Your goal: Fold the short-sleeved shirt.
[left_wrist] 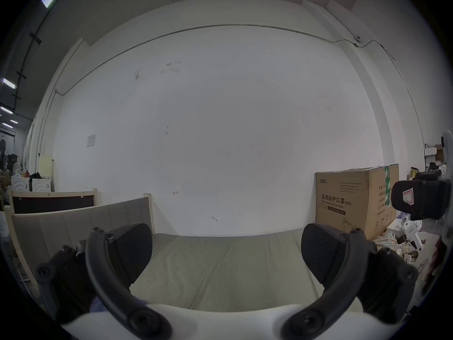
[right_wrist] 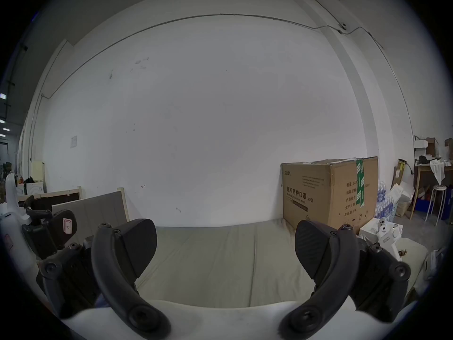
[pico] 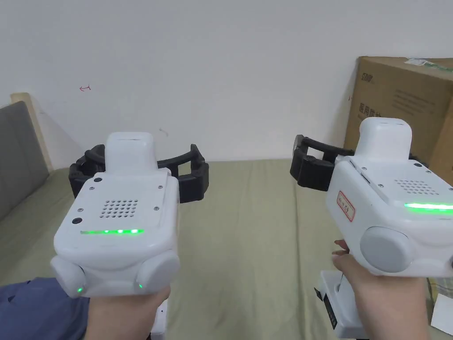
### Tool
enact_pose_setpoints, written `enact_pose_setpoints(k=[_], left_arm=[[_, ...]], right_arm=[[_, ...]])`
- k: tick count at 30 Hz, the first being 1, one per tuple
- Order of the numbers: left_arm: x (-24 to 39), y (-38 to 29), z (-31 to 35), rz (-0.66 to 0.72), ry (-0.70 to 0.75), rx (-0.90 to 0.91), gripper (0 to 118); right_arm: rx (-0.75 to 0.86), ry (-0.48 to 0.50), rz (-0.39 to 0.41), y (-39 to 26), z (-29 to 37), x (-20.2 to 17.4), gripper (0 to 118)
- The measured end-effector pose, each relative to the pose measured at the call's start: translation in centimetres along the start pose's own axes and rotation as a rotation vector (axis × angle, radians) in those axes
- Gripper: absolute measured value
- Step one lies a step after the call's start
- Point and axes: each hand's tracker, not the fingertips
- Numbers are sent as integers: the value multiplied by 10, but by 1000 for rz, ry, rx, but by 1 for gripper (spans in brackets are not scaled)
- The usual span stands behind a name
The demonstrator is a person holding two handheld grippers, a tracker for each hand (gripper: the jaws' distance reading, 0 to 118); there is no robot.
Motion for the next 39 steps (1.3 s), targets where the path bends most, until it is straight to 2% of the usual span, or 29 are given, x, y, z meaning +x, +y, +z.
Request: enact_pose_setpoints(k=[18,39], left_arm=[[2,-3,2,-33,-52,-14,118],[-7,-4,-3,59,-75,-70,118]], right_arm=[[-4,27,22,-1,2,1,115],[-15,33,14,-1,0,3,115]])
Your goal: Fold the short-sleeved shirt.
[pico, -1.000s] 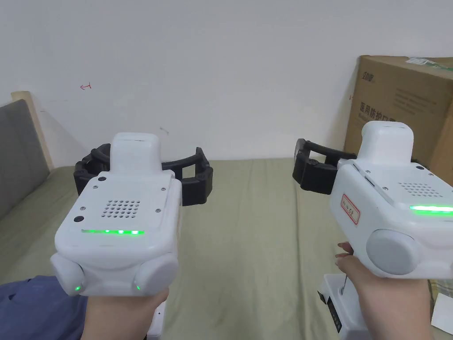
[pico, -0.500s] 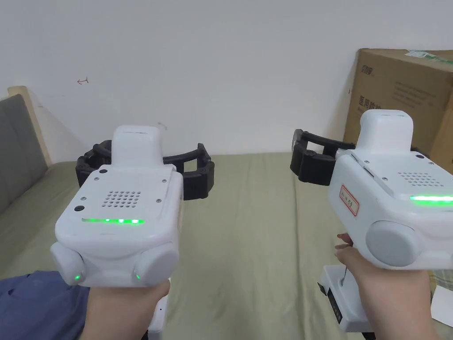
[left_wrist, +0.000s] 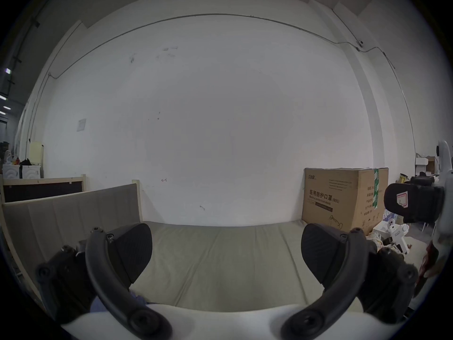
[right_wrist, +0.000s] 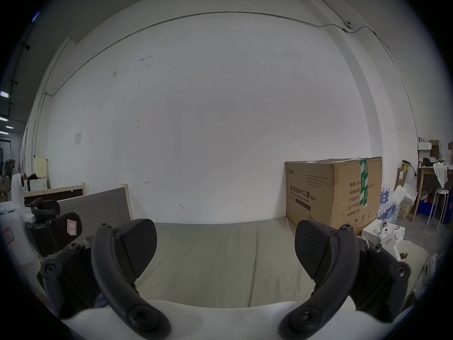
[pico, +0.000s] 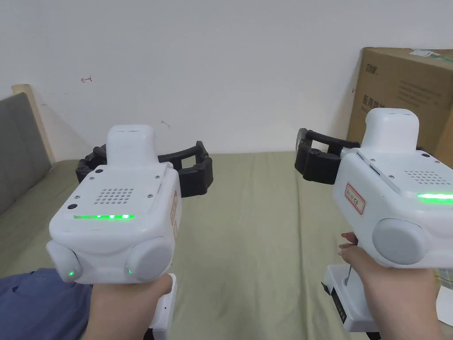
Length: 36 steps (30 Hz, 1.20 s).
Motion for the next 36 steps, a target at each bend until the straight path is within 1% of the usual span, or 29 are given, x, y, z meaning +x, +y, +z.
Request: enact_pose_setpoints(k=[12,16,23,25,31,36], left_arm=[[12,2,1,-70,-1,32,118],[11,1,1,-59,-2,26,118],[8,0,-2,-36,46,6,118],[6,1,-3,-27,36,0,118],[7,-1,-2,-26,21,-1,118],[12,-5,1,-55,45,21,118]], right_arm=[[-1,-2,-2,0,-2,1,115],[-5,6,-19,1,-1,3,115],[-7,-4,-27,-1,-1,5,115],[-10,-2,-30,-1,-1,5,115],[-5,5,-12,-3,2,6,115],[0,-3,8,-6,4,5,115]])
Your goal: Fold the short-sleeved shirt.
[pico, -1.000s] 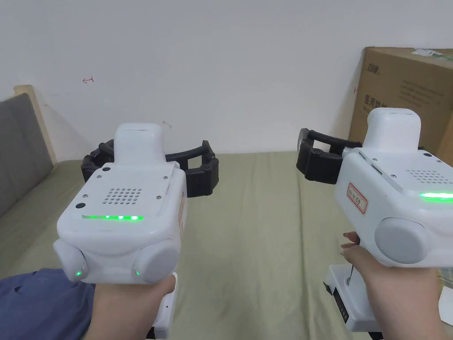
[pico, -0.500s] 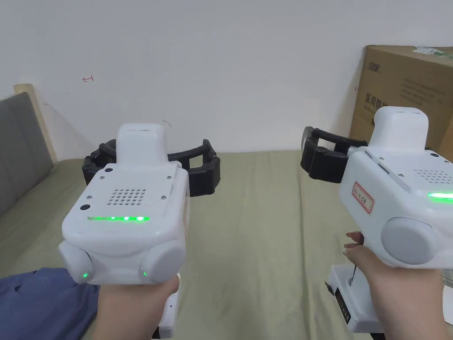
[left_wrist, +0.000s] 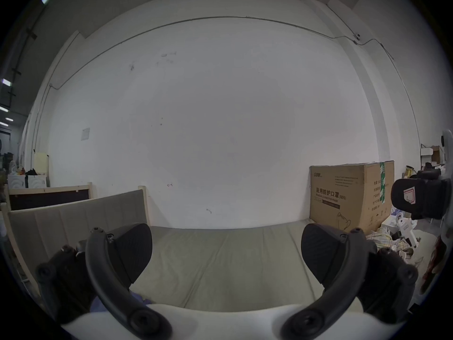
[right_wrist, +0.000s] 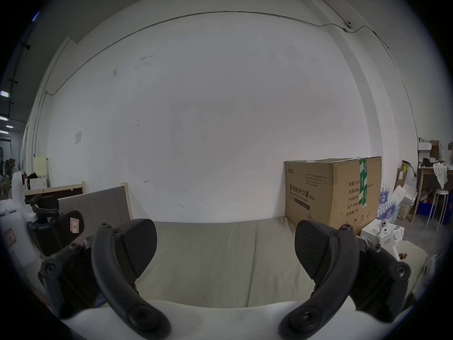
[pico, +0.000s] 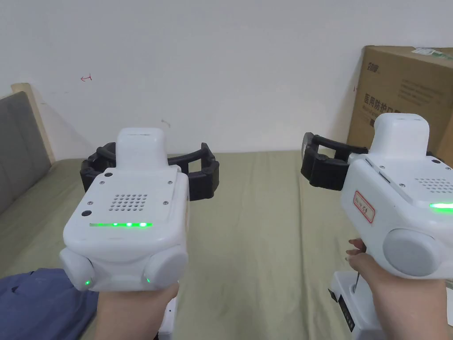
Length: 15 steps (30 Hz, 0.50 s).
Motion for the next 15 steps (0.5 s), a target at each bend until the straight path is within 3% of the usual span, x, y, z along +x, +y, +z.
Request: enact_pose_setpoints(k=[15], left_arm=[[1,4,3,10,-23,-10,118]], right_arm=[[5,-12,38,-4,3,-4,114]])
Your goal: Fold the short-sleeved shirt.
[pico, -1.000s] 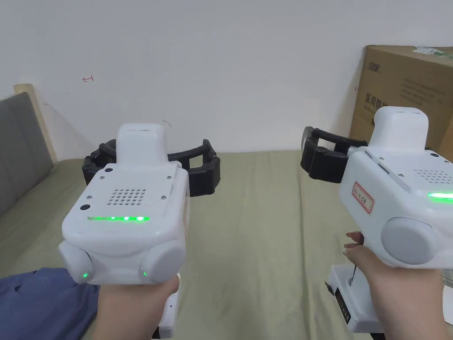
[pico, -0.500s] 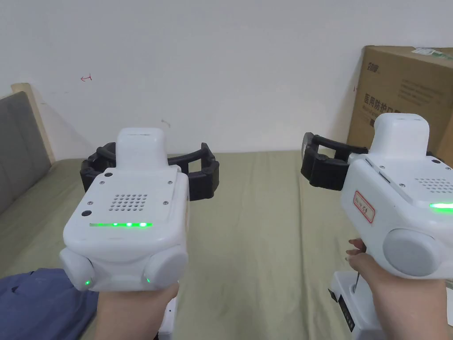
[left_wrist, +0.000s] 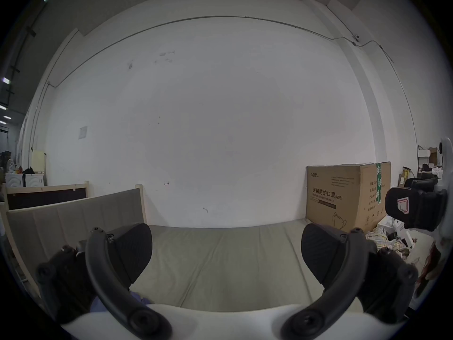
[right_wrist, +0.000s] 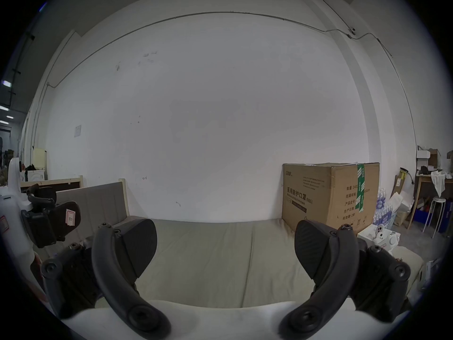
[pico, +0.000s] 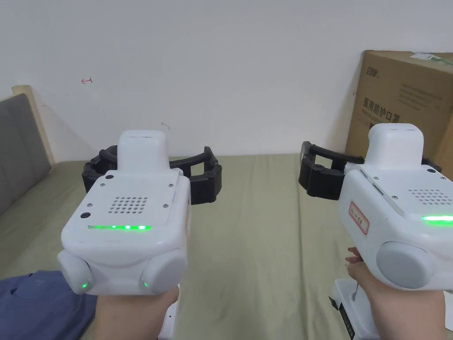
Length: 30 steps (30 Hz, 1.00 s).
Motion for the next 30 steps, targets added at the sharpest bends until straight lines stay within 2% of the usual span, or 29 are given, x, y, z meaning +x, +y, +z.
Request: enact_pose_setpoints(k=[11,19,23,24,25,26,27,28,29,30], left_arm=[[5,-1,2,-42,-24,-7,118],[-1,0,-2,44,-25,-37,118],[-3,-2,-4,41,9,-47,118],[-3,-2,-3,31,22,-53,117],[-3,-3,-3,26,35,-54,115],[-2,-5,-2,12,85,-57,109],[-2,-7,1,-8,69,-50,95],[-5,-12,5,-28,45,-21,53],[-7,-14,6,-44,38,-15,0],[-6,-16,3,-77,54,-41,0]], right_arm=[[-35,11,-22,0,-1,3,115],[-31,-2,-6,-3,-1,3,114],[-19,-26,4,-4,-1,3,114],[-16,-34,6,-4,-1,3,114],[-13,-40,9,-4,-2,3,108],[-13,-40,13,-5,-2,3,91],[-10,-29,21,-6,-1,4,52],[-7,-15,25,-8,-2,4,0],[-53,-38,44,-9,-6,4,0],[-29,-61,46,-12,-7,1,0]])
